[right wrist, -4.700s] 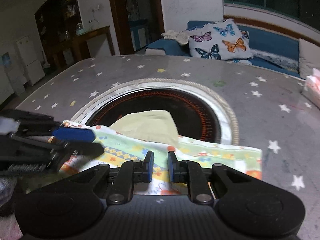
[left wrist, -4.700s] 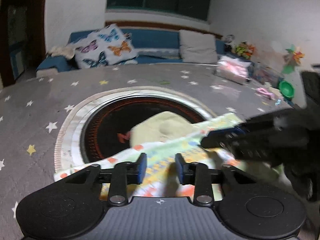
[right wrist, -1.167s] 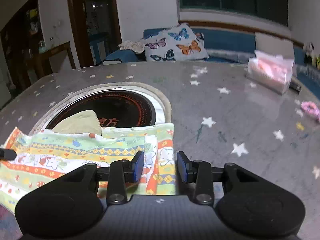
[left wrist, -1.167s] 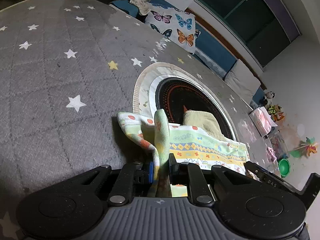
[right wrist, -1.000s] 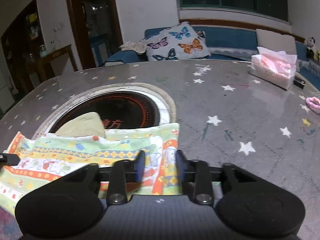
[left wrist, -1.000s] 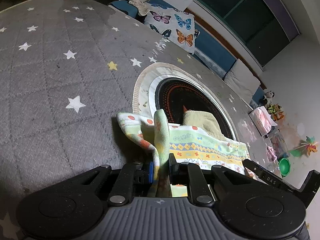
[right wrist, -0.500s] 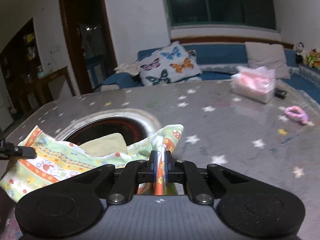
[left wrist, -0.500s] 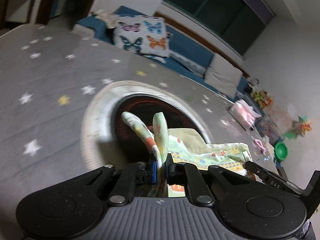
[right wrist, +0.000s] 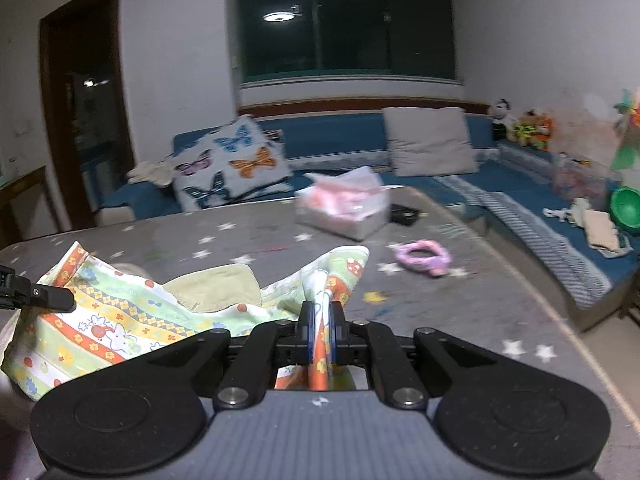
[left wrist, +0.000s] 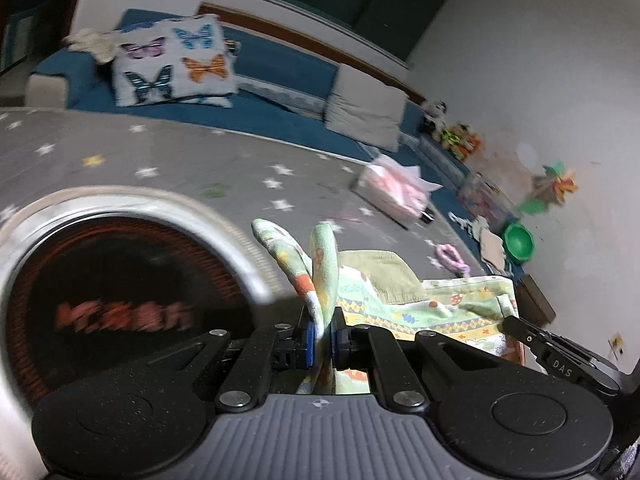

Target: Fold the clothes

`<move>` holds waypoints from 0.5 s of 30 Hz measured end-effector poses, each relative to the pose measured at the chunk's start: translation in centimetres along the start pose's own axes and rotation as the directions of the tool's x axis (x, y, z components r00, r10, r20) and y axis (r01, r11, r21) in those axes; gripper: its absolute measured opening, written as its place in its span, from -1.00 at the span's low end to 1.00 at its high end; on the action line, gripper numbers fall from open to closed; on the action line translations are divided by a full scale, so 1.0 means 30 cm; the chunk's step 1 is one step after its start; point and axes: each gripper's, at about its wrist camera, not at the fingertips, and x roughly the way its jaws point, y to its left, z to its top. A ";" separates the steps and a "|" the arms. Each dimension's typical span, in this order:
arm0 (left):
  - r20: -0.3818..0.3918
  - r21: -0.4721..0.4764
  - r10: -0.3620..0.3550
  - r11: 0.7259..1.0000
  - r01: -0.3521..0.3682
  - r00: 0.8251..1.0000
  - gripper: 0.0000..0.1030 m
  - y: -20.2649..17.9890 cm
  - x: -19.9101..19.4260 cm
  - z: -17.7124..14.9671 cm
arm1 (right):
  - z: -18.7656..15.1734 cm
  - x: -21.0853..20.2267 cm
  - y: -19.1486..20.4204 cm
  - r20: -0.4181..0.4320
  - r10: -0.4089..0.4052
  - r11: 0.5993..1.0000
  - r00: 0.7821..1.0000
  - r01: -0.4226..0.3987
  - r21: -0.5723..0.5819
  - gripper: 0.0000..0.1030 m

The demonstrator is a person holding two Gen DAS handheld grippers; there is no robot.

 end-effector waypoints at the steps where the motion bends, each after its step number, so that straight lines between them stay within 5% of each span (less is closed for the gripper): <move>1: -0.005 0.013 -0.003 1.000 0.003 1.000 -0.84 -0.019 0.023 0.008 | 0.002 0.007 -0.019 0.000 -0.011 1.000 1.000 0.011 0.007 -0.88; 9: -0.056 0.080 0.053 0.996 -0.049 0.997 -0.76 -0.074 0.170 0.008 | -0.023 0.107 -0.148 -0.066 -0.110 0.992 0.992 0.114 0.055 -0.84; 12: -0.047 0.099 0.120 0.988 -0.115 0.992 -0.19 -0.048 0.178 -0.005 | -0.055 0.143 -0.174 -0.105 -0.148 0.986 0.983 0.154 0.057 -0.79; 15: -0.023 0.109 0.160 0.982 -0.157 0.987 -0.14 -0.028 0.176 -0.001 | -0.068 0.140 -0.185 -0.102 -0.145 0.986 0.984 0.153 0.068 -0.78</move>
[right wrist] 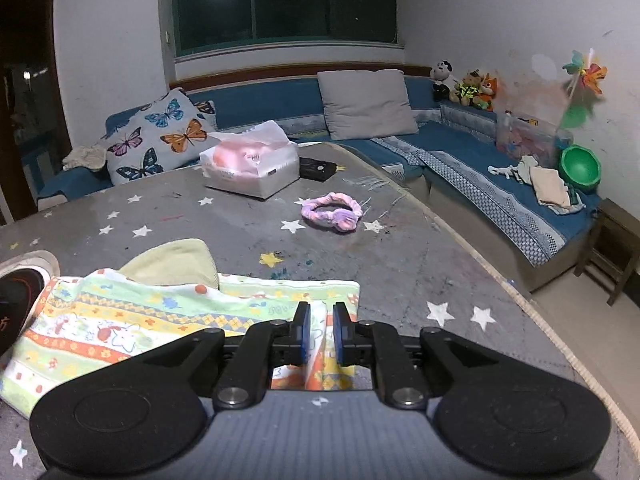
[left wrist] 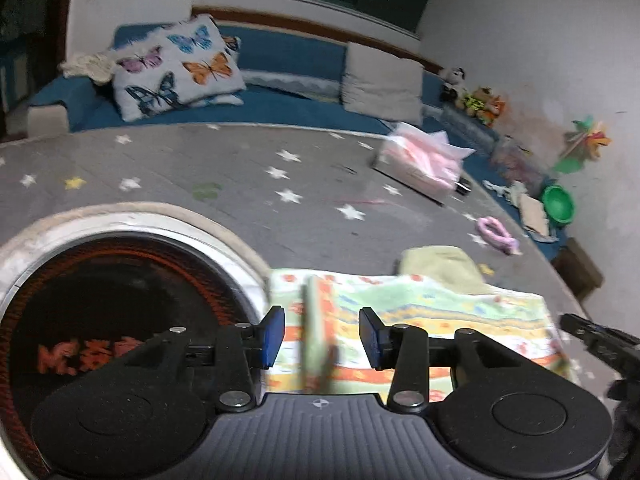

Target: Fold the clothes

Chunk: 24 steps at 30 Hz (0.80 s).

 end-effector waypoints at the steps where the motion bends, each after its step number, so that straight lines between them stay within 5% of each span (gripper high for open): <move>1: 0.002 0.001 0.002 1.000 -0.002 1.000 -0.15 0.001 0.000 0.004 | 0.000 0.000 0.010 -0.002 0.020 1.000 1.000 -0.020 -0.004 -0.78; 11: -0.045 0.068 -0.062 0.996 0.065 0.997 -0.14 -0.110 0.072 -0.001 | 0.000 0.054 0.126 -0.056 0.190 0.980 0.980 -0.192 -0.046 -0.49; 24: -0.074 0.159 -0.046 0.986 0.058 0.996 0.04 -0.209 0.238 0.026 | 0.020 0.167 0.205 -0.077 0.200 0.973 0.977 -0.208 -0.105 -0.23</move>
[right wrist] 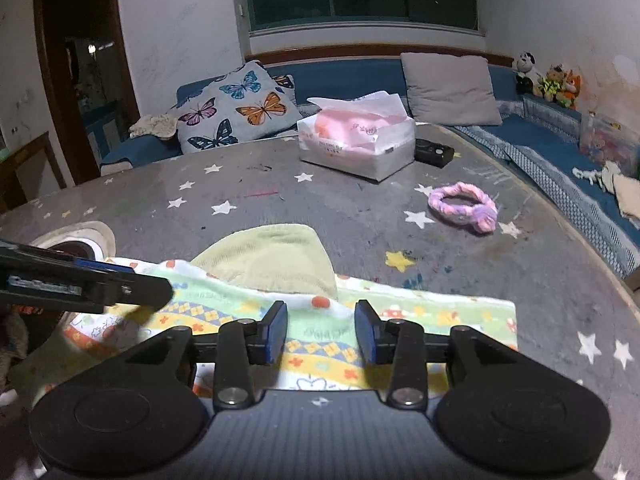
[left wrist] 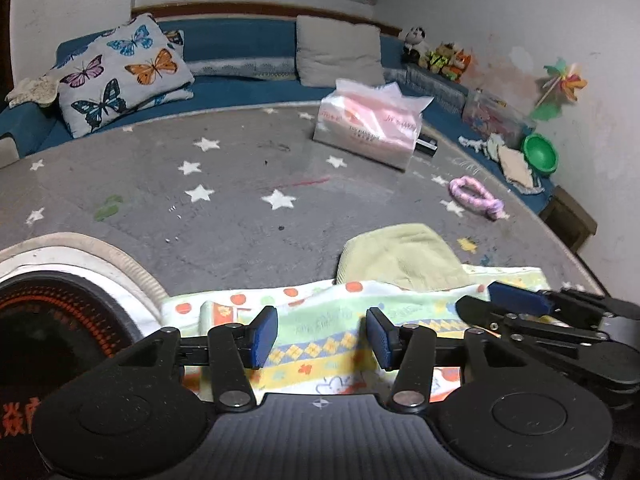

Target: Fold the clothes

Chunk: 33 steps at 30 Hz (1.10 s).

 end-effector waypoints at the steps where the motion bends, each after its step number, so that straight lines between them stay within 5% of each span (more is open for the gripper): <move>1: 0.000 0.004 0.004 1.000 -0.004 1.000 0.07 -0.003 0.008 0.001 | 0.002 -0.004 0.002 -0.001 -0.001 1.000 1.000 0.001 -0.005 -0.20; 12: 0.014 0.050 0.029 0.998 -0.029 0.999 0.53 -0.038 -0.083 -0.067 | -0.062 -0.145 0.050 0.010 0.050 0.999 0.999 -0.050 -0.017 0.40; 18: 0.044 0.085 0.032 0.996 -0.036 0.999 0.76 -0.057 -0.175 -0.145 | -0.137 -0.223 0.067 0.015 0.040 0.999 0.999 -0.040 -0.014 0.42; 33: 0.085 0.142 0.068 0.987 -0.079 0.994 0.82 -0.056 -0.249 -0.305 | -0.260 -0.334 0.104 0.063 -0.041 0.998 0.997 0.043 -0.034 0.42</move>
